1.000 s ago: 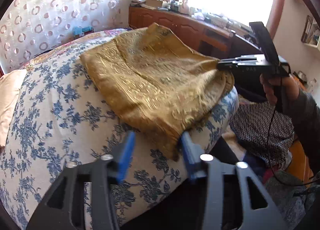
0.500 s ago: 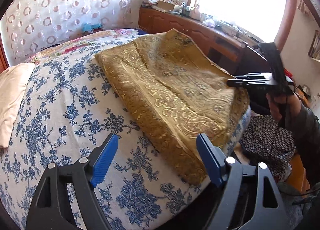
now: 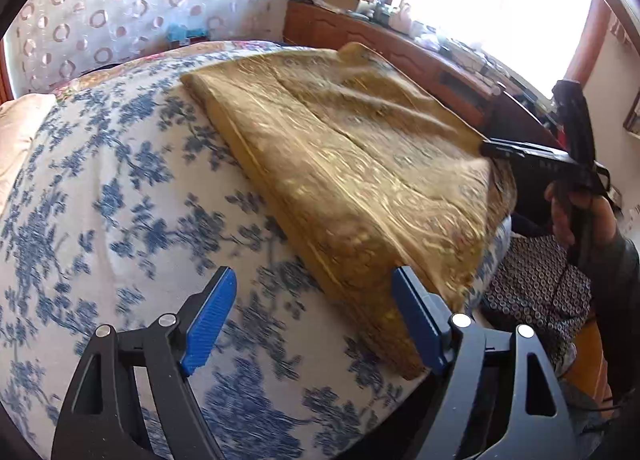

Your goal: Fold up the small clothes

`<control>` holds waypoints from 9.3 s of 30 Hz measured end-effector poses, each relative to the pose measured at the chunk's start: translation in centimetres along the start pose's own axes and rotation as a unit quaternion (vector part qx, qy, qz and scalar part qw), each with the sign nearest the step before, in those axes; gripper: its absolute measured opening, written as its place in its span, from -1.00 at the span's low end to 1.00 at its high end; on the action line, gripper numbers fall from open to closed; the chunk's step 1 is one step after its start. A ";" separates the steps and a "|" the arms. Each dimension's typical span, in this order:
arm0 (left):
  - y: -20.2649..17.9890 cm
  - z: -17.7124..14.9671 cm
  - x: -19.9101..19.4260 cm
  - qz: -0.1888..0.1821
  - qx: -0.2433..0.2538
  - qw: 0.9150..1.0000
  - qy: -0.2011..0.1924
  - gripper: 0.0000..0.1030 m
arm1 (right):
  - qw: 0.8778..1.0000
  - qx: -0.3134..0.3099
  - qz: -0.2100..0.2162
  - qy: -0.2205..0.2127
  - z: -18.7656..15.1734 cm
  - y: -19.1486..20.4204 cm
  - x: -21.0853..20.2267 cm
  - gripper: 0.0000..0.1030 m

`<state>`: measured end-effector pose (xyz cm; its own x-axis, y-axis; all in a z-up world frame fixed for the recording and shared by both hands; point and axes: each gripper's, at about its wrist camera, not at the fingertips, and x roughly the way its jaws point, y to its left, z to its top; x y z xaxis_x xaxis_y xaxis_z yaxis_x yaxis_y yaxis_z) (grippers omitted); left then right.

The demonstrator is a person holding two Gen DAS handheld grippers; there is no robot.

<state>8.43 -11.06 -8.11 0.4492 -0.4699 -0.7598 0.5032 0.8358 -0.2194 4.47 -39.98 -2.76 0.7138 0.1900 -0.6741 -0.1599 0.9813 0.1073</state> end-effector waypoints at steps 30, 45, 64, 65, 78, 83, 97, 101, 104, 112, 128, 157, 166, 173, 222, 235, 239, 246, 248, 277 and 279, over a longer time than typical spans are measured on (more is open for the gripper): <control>-5.3 7.1 -4.4 -0.075 0.036 0.994 -0.068 -0.93 | 0.996 -0.061 0.045 -0.056 0.1 6.2 -6.5 0.27; -5.4 14.9 -0.7 -0.095 0.015 0.993 -0.063 -0.94 | 0.985 -0.165 0.034 -0.028 -2.0 10.0 -4.0 0.39; 0.3 17.4 -2.3 -0.103 -0.056 0.986 -0.121 -0.94 | 0.977 -0.213 -0.033 -0.012 2.5 7.2 0.2 -0.75; 0.9 17.4 -2.3 -0.095 -0.061 0.986 -0.124 -0.94 | 0.975 -0.217 -0.029 -0.021 3.3 7.2 -0.1 -0.78; 7.8 17.0 -0.1 0.003 -0.068 0.993 -0.098 -0.81 | 0.960 -0.278 -0.019 -0.040 18.2 10.8 8.8 -0.81; 9.6 16.7 -0.1 0.032 -0.052 0.994 -0.093 -0.30 | 0.964 -0.267 0.011 -0.019 20.4 11.2 13.2 -0.81; 10.8 17.5 6.7 0.040 -0.025 0.998 -0.036 0.46 | 0.984 -0.128 0.050 -0.115 22.2 4.6 8.0 0.33; 11.9 19.0 7.7 0.062 -0.035 0.996 -0.045 0.46 | 0.986 -0.141 0.040 -0.083 20.0 4.0 7.2 0.33; 13.1 19.6 8.5 0.062 -0.049 0.996 -0.045 0.46 | 0.986 -0.161 0.027 -0.036 19.3 3.6 8.3 0.33; 15.1 20.1 9.0 0.104 -0.084 0.989 -0.070 0.46 | 0.979 -0.201 0.008 0.013 21.1 3.7 12.2 0.33; 14.1 17.4 8.8 0.070 -0.078 0.994 -0.042 0.46 | 0.999 -0.028 0.025 -0.008 23.8 0.9 11.1 0.33; 10.4 18.0 9.2 -0.010 -0.087 0.996 -0.016 -0.83 | 0.992 -0.035 0.084 0.092 21.3 -1.4 14.1 -0.42; 10.6 17.9 9.3 -0.005 -0.079 0.997 -0.019 -0.83 | 0.997 -0.012 0.023 0.074 21.4 -2.7 16.0 0.40; 10.0 17.8 8.7 -0.016 -0.070 0.997 -0.030 -0.84 | 0.996 -0.001 0.054 0.076 21.1 -3.8 17.3 -0.16; 30.5 -3.3 -15.2 0.283 -0.229 0.914 -0.179 0.55 | 0.944 -0.278 0.160 -0.073 30.5 47.5 26.5 -0.09; 20.1 0.0 -17.5 0.262 -0.141 0.931 -0.209 0.66 | 0.958 -0.199 0.158 -0.136 16.5 35.9 9.9 -0.08; 15.6 1.8 -16.6 0.235 -0.108 0.941 -0.218 0.66 | 0.963 -0.165 0.141 -0.159 12.9 32.6 4.9 0.23; 9.2 4.0 -15.5 0.204 -0.075 0.949 -0.228 0.66 | 0.970 -0.115 0.099 -0.191 8.9 29.4 -1.2 0.49; 7.9 4.4 -15.3 0.207 -0.069 0.948 -0.230 0.66 | 0.971 -0.103 0.093 -0.196 8.0 29.1 -2.6 0.49; 2.1 4.1 -16.1 0.243 -0.060 0.937 -0.242 0.66 | 0.974 -0.037 0.042 -0.220 2.3 29.3 -5.1 0.49; 2.1 4.1 -16.1 0.242 -0.060 0.938 -0.242 0.66 | 0.974 -0.036 0.043 -0.218 2.3 29.2 -5.1 0.49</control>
<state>5.31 -2.86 6.20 0.9005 -0.0769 -0.4281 0.0803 0.9967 -0.0099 -2.23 -12.26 5.53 0.9149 0.2824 -0.2884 -0.2685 0.9593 0.0878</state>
